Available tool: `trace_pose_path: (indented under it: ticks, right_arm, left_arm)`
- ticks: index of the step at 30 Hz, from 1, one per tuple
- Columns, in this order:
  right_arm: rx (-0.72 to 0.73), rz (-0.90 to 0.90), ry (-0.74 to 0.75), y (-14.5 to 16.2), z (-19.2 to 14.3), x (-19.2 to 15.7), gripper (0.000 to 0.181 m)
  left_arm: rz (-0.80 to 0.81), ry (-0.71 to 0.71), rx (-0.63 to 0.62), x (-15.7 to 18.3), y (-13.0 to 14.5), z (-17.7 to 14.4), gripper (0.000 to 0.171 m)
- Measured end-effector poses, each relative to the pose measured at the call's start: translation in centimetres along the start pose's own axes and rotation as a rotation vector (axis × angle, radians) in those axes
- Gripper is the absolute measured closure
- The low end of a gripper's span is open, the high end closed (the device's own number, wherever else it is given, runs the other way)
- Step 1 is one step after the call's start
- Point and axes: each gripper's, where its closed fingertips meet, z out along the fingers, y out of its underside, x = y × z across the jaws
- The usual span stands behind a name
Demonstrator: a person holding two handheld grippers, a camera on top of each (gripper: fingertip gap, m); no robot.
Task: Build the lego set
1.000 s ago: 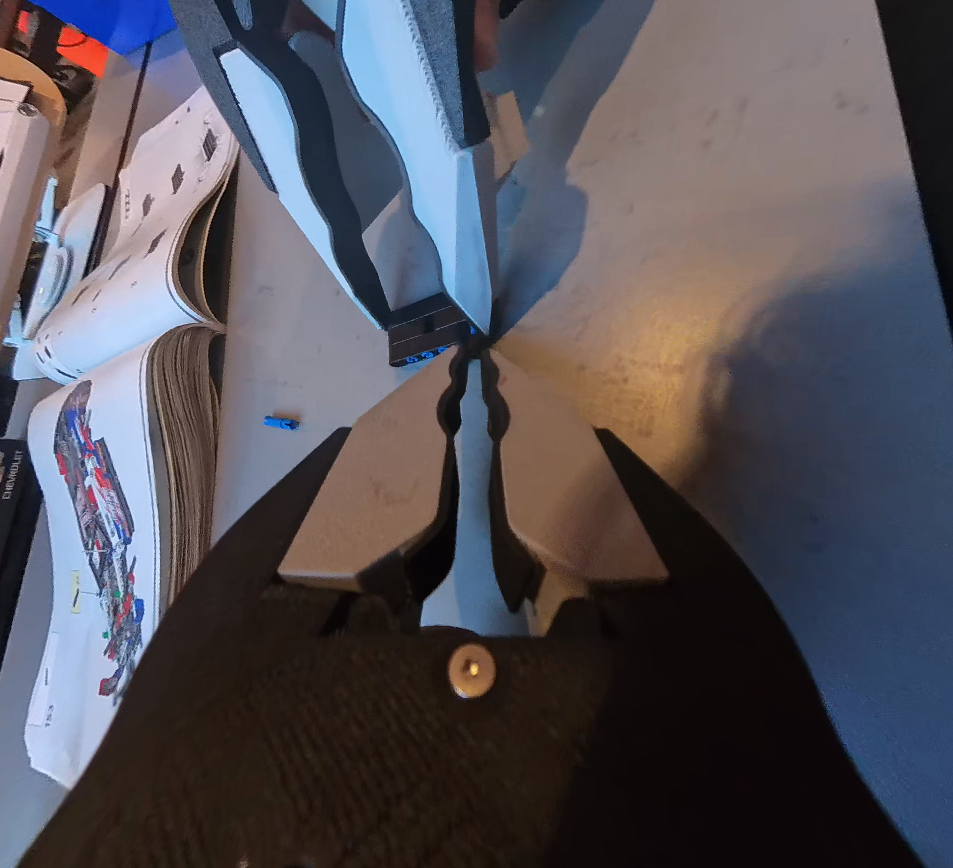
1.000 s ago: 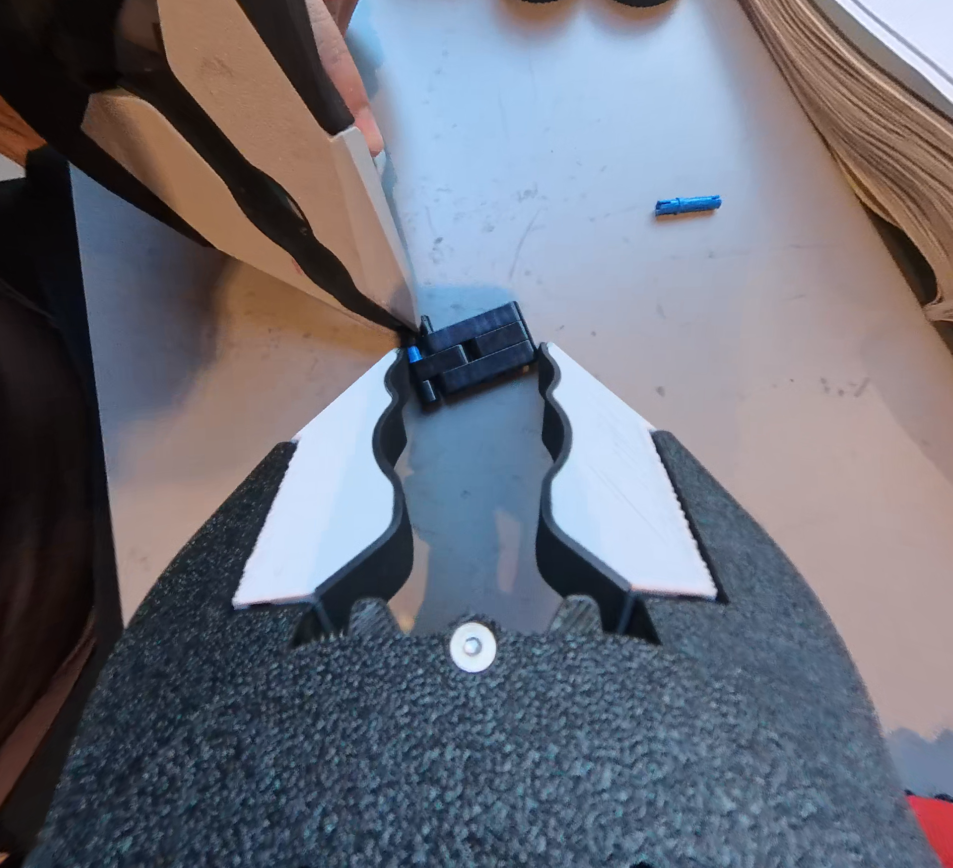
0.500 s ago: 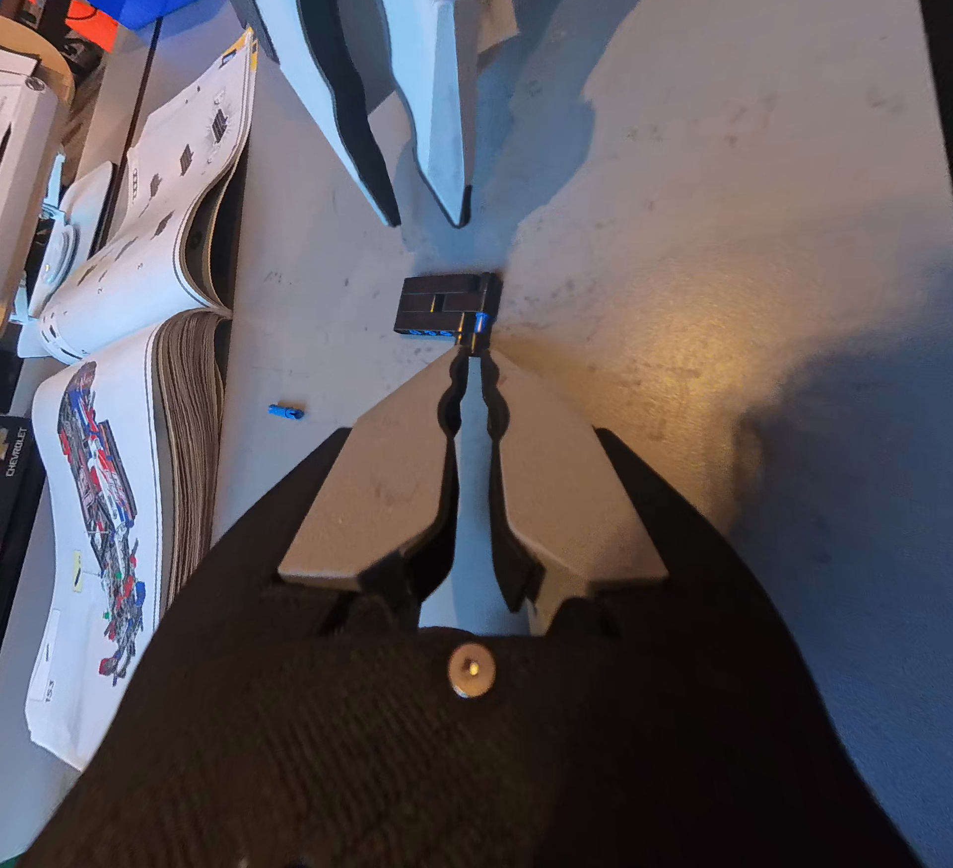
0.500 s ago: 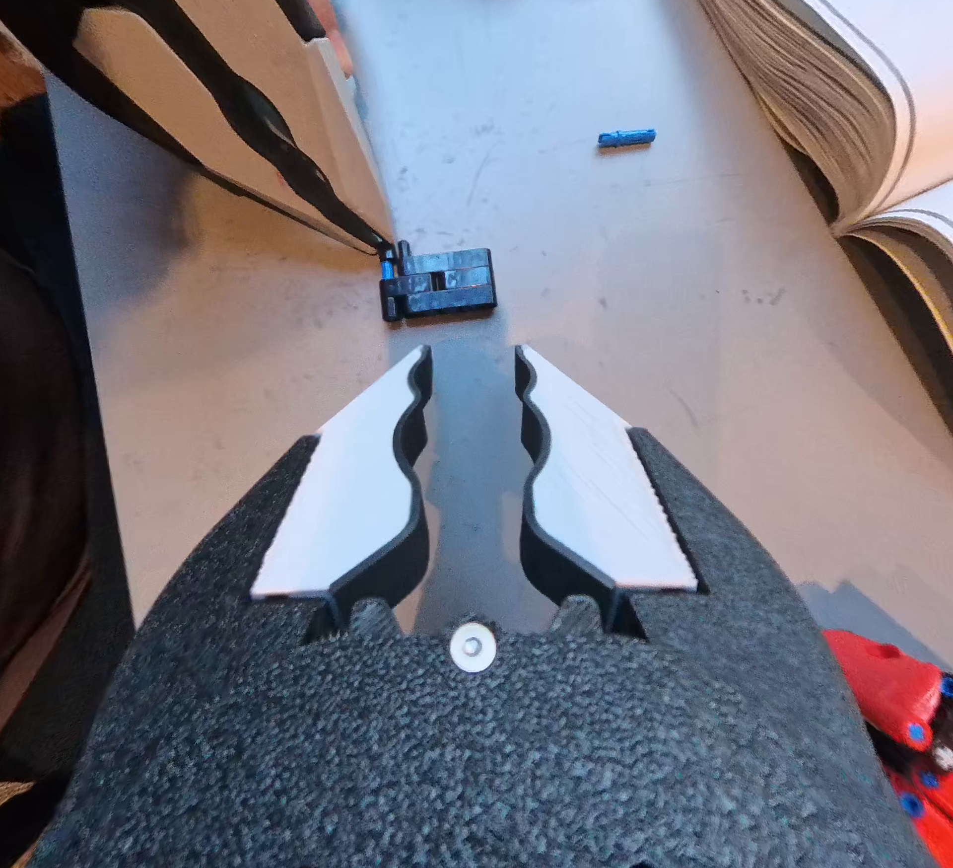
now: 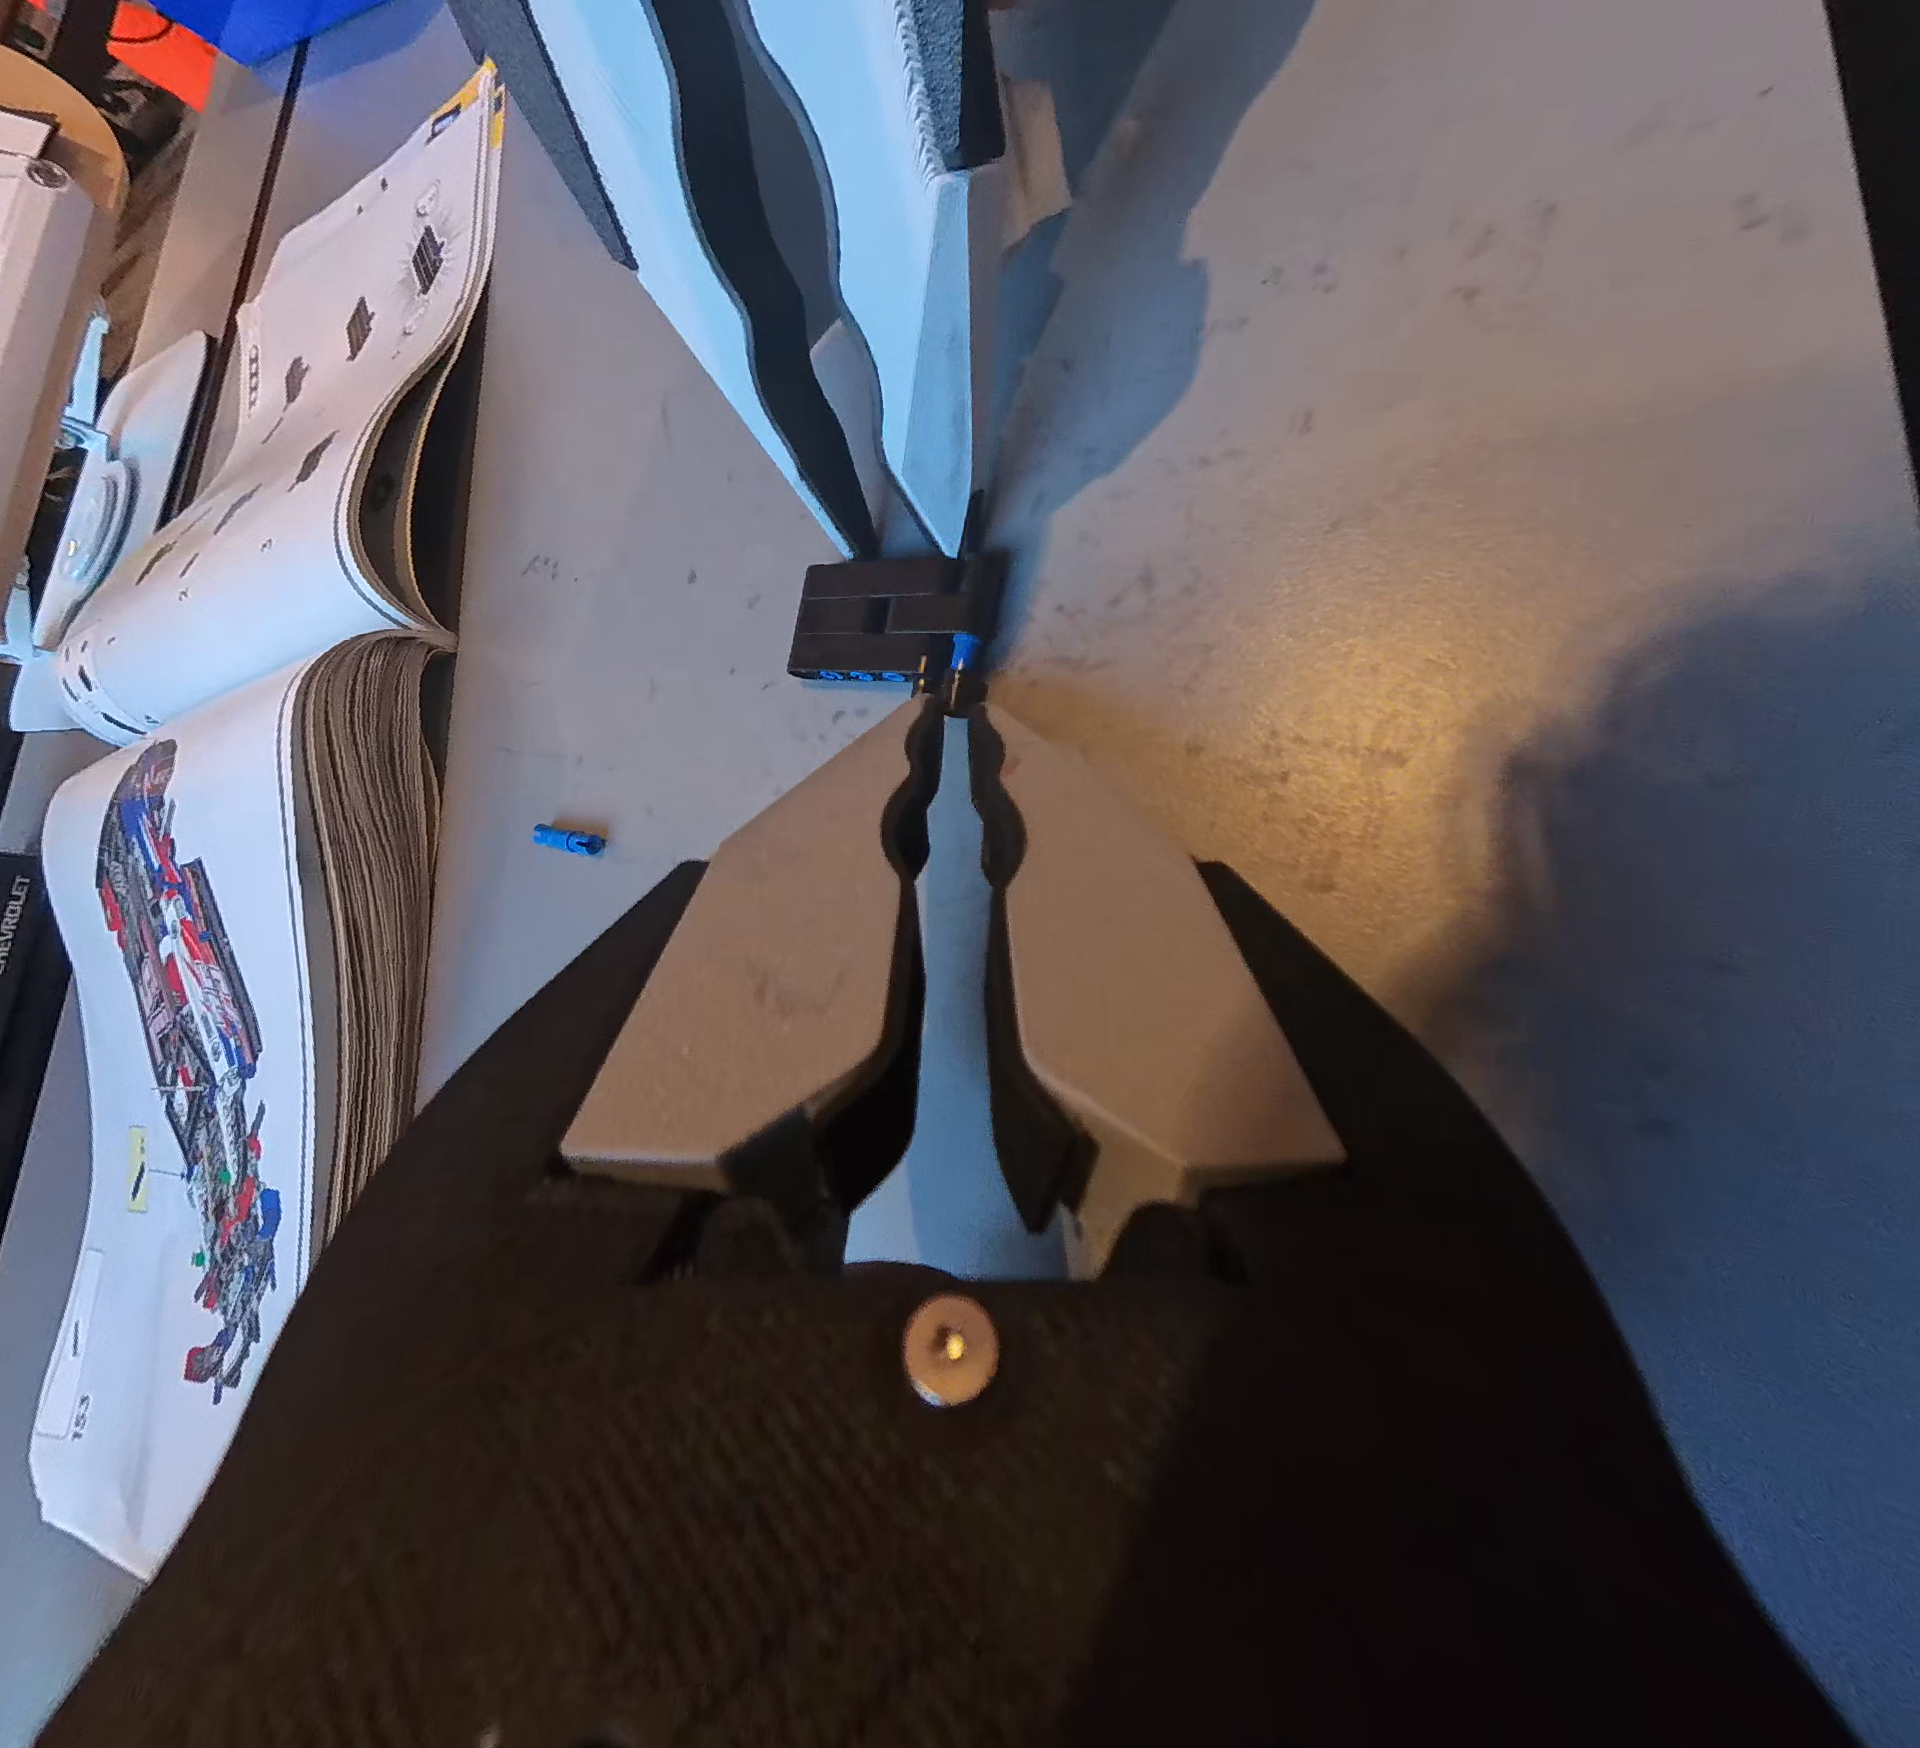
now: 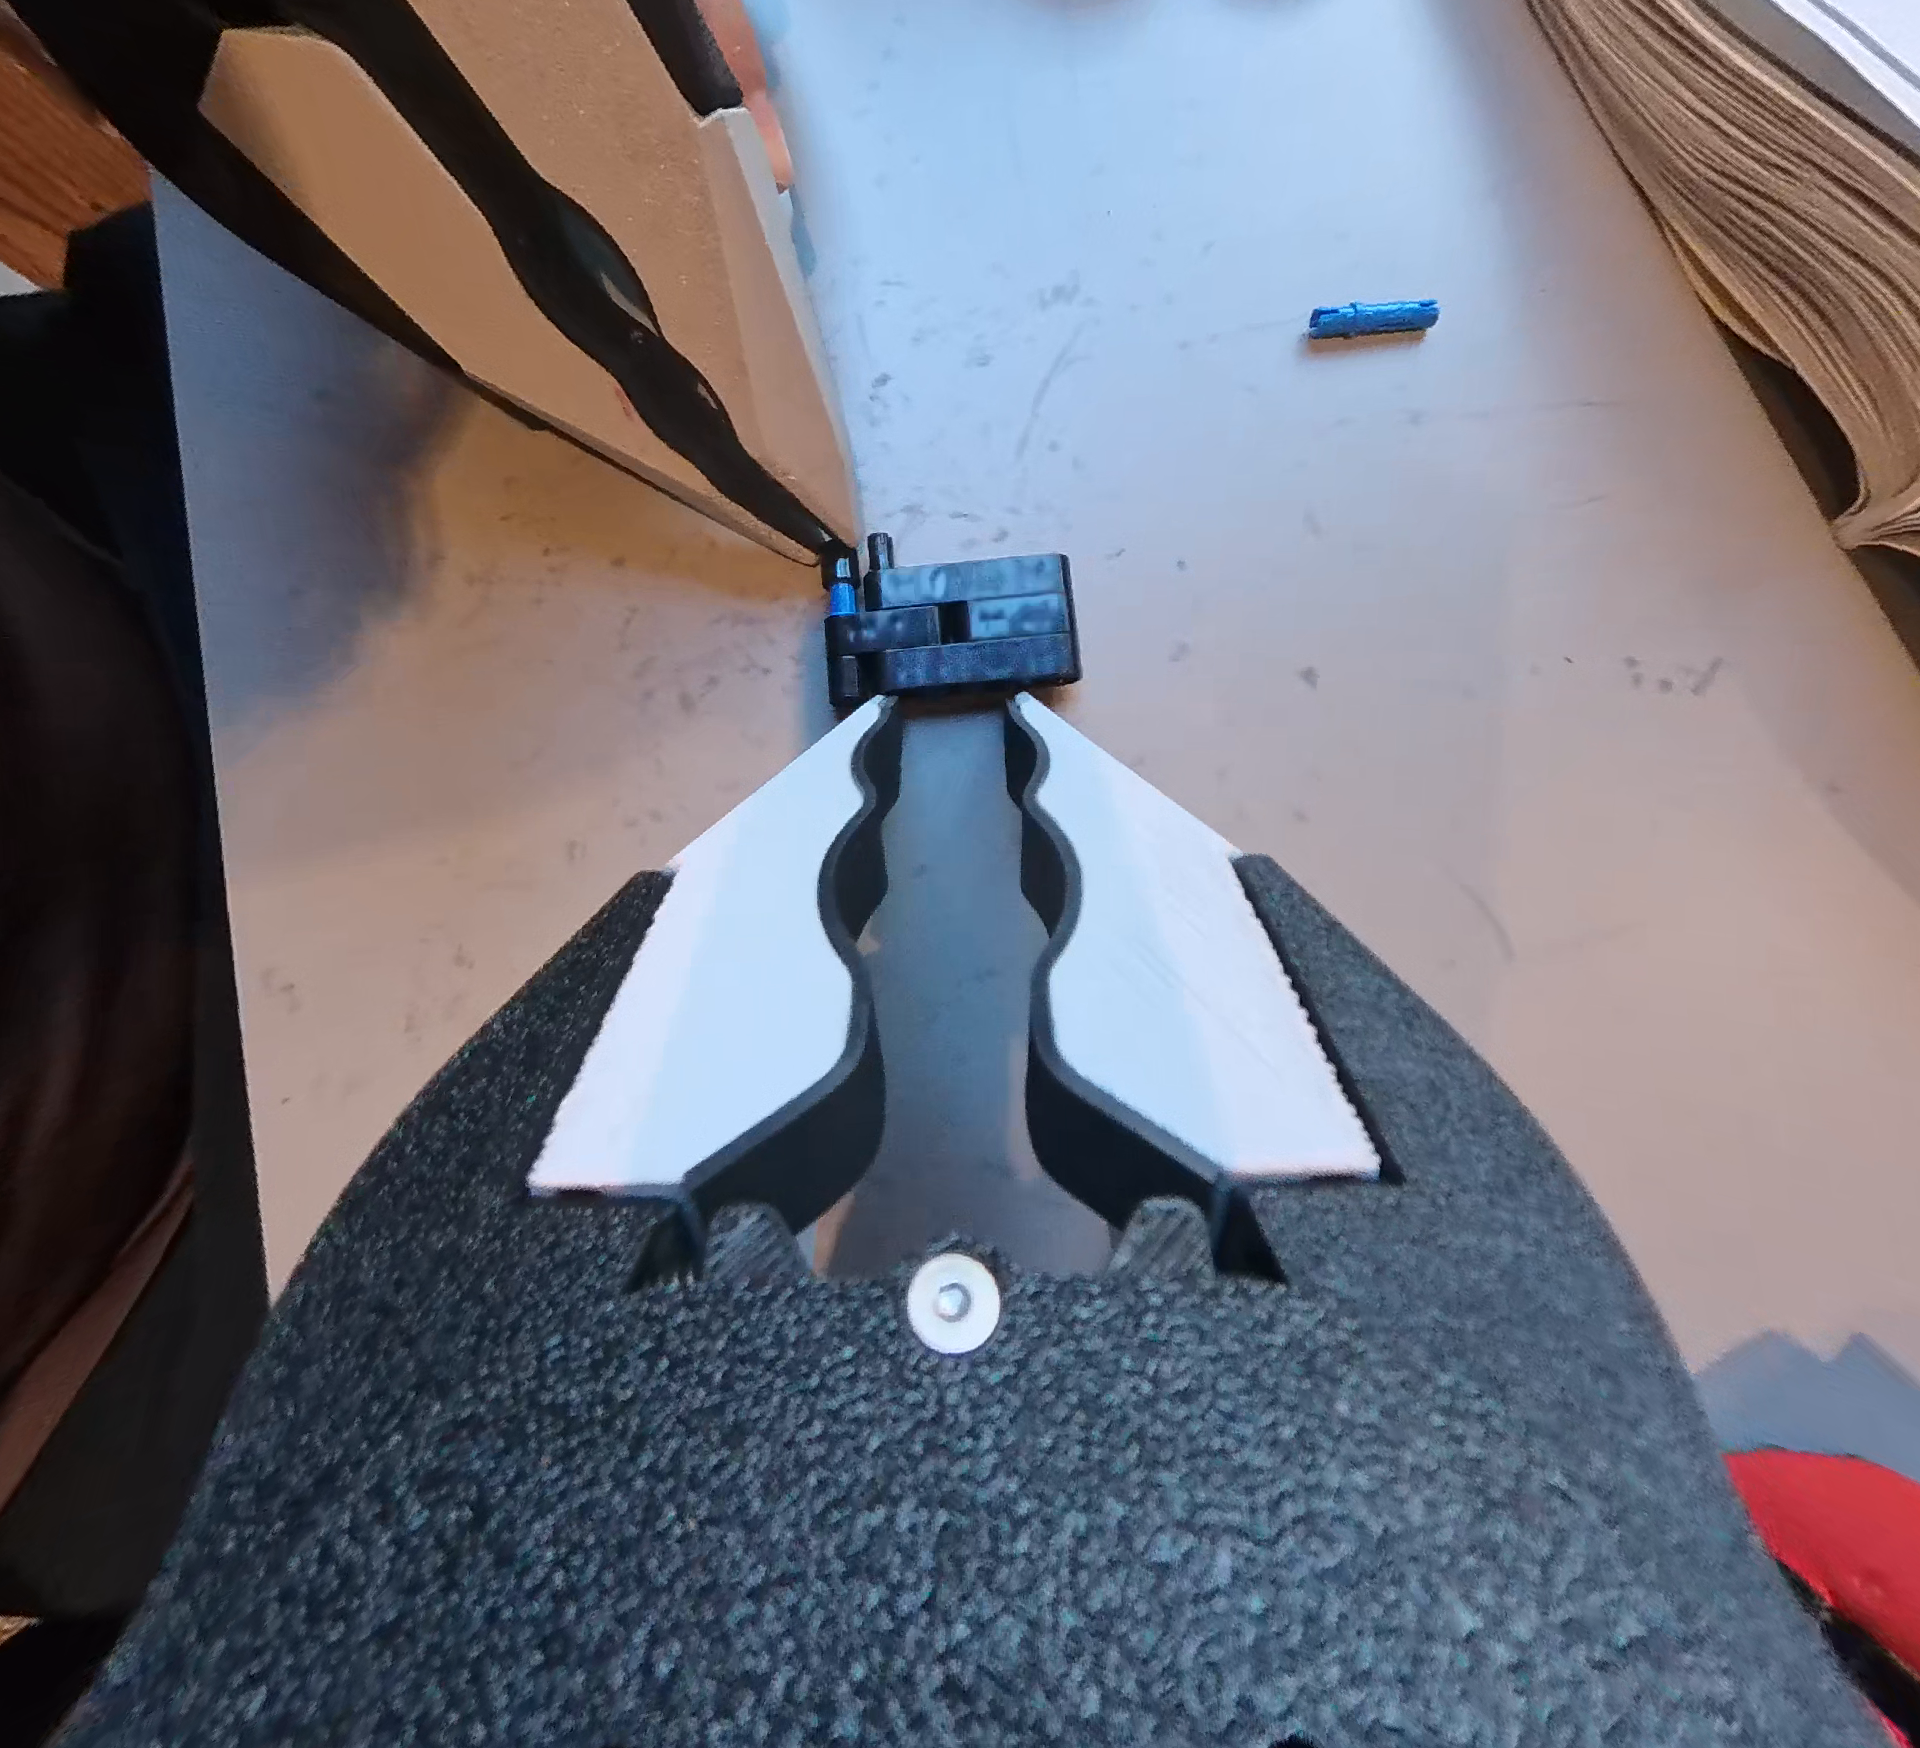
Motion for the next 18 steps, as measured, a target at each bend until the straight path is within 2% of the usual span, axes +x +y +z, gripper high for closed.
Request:
trace_pose_path:
  ticks: [4, 18]
  right_arm:
    - [0.017, 0.008, -0.024, -0.15, 0.19, -0.60, 0.181]
    - [-0.009, -0.053, -0.019, 0.47, -0.35, -0.74, 0.175]
  left_arm:
    - [0.004, -0.010, -0.005, 0.03, -0.06, 0.03, 0.169]
    - [-0.028, -0.006, -0.013, 0.03, -0.06, 0.06, 0.169]
